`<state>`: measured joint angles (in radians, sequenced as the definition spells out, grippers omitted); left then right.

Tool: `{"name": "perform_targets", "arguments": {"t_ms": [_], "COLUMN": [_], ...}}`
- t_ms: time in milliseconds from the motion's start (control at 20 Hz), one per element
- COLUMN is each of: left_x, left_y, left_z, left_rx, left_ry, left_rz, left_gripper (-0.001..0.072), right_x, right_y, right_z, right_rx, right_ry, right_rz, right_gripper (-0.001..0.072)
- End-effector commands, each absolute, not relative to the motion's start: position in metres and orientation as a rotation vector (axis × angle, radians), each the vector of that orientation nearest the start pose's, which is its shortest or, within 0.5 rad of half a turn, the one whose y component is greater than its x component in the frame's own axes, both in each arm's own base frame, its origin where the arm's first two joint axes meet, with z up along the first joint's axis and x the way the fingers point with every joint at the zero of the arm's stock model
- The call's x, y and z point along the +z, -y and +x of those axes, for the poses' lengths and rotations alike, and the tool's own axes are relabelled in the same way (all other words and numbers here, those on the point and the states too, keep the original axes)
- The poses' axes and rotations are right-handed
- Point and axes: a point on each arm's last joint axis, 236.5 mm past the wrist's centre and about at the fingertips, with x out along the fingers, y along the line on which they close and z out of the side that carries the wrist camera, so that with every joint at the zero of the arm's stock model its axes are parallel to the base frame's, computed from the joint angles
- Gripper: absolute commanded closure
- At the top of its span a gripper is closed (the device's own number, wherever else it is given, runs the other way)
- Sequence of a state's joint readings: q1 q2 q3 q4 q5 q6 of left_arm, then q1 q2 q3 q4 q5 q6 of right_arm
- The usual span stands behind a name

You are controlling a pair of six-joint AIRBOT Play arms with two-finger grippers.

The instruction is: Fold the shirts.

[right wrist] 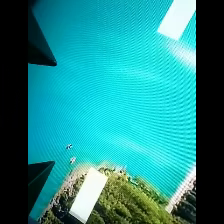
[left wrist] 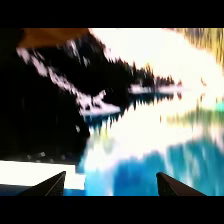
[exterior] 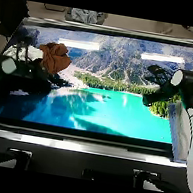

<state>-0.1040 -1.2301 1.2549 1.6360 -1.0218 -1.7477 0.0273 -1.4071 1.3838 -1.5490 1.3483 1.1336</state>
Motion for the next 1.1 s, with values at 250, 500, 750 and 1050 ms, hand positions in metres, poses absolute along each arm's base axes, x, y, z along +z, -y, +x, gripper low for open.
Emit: {"name": "perform_targets", "arguments": {"t_ms": [250, 500, 750, 1050], "left_x": [0.093, -0.016, -0.053, -0.090], "left_y": [-0.191, -0.218, -0.214, -0.197], "left_z": [0.533, 0.465, 0.455, 0.456], "left_rx": [0.483, 0.468, 0.365, 0.282], "left_ry": [-0.990, -1.265, -1.357, -1.447], "left_rz": [-0.411, -0.675, -0.617, -0.558], "left_gripper": [-0.0013, -0.0013, -0.0013, -0.0010], "right_x": [0.027, 0.028, 0.029, 0.031], "right_y": [-0.019, -0.034, -0.047, -0.061], "right_z": [0.405, 0.406, 0.405, 0.399], "right_rx": [0.336, 0.376, 0.405, 0.445], "right_ry": [-1.301, -1.285, -1.276, -1.289], "right_rz": [-0.360, -0.302, -0.249, -0.188], "right_gripper": [0.0040, 0.0040, 0.0040, 0.0040]}}
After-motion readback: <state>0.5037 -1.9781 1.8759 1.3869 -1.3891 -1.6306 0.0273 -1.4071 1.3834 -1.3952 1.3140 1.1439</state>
